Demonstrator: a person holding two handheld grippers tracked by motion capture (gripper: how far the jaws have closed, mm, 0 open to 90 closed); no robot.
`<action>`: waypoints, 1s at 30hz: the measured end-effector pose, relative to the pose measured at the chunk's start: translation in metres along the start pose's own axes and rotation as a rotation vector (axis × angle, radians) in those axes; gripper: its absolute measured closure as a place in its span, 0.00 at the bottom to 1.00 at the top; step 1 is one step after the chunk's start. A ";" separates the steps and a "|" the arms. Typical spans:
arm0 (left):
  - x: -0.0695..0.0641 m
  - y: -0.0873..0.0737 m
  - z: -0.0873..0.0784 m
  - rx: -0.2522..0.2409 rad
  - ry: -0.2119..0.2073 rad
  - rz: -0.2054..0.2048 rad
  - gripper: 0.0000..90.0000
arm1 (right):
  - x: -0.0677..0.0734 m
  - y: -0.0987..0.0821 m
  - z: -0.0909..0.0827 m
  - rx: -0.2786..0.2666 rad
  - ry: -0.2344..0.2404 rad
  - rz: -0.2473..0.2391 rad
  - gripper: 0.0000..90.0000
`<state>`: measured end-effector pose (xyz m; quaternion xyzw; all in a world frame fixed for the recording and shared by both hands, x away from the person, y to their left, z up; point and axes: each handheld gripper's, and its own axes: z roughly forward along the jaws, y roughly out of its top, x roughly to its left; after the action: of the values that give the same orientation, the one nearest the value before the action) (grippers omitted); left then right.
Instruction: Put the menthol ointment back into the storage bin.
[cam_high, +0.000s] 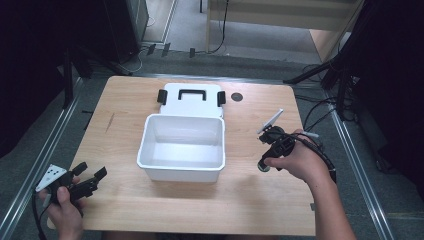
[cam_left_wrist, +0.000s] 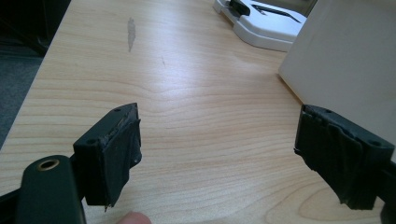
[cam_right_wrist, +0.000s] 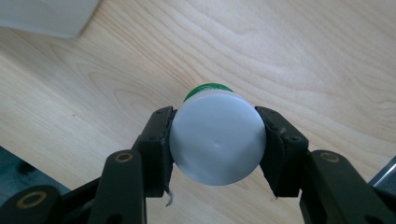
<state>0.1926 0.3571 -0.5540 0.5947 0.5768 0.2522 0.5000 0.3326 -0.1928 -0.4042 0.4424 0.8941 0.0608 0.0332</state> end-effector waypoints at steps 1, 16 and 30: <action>0.000 0.000 0.000 0.000 0.000 0.000 0.17 | 0.001 0.002 -0.003 -0.008 0.002 -0.002 0.57; -0.006 -0.001 0.000 -0.019 0.064 0.043 0.16 | 0.027 0.041 -0.038 -0.032 0.032 -0.051 0.57; -0.005 0.000 0.000 -0.013 0.069 0.025 0.16 | 0.055 0.072 -0.053 -0.040 0.055 -0.103 0.57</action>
<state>0.1918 0.3524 -0.5531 0.5895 0.5847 0.2825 0.4805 0.3500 -0.1096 -0.3422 0.3931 0.9150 0.0888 0.0205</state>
